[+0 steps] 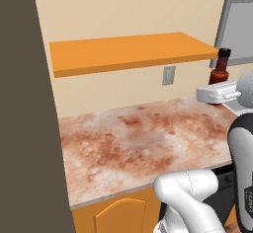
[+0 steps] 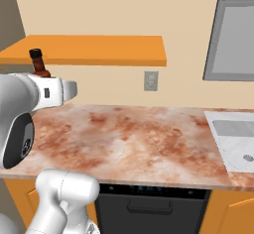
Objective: Take 2 condiments from the cabinet and move them on the counter near the stove.Make sure the condiments are lined up with each other, next to each other.
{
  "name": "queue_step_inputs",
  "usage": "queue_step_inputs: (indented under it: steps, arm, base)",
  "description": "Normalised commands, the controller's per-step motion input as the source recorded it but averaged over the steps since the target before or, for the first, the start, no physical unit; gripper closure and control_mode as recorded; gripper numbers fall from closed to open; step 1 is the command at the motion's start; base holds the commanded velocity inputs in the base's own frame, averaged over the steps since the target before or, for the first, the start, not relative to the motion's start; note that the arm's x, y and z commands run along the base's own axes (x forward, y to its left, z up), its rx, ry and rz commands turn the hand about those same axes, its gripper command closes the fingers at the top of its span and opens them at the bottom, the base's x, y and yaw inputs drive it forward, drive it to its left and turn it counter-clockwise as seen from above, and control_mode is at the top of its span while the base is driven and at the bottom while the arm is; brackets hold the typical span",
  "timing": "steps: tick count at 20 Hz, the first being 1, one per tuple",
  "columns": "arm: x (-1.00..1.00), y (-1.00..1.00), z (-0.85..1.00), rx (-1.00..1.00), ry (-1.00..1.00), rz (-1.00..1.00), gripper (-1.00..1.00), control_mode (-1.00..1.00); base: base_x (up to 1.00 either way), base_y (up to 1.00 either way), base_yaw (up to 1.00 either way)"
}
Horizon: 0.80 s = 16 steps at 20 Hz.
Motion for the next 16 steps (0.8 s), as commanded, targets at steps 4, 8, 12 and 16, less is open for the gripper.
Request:
queue_step_inputs:
  steps: [4,8,12,16]
  arm:
    - [-0.28,0.00,-0.14,0.00,0.00,0.00,1.00,-1.00]
    - [-0.14,0.00,-0.01,0.00,0.00,0.00,1.00,-1.00]
    - [0.00,0.00,0.00,0.00,0.03,0.00,1.00,-1.00]
    - [0.00,0.00,0.00,0.00,0.00,0.00,1.00,-1.00]
  base:
    - [0.00,0.00,0.00]
    - [0.00,0.00,0.00]
    - [0.00,0.00,0.00]
    - [0.00,0.00,0.00]
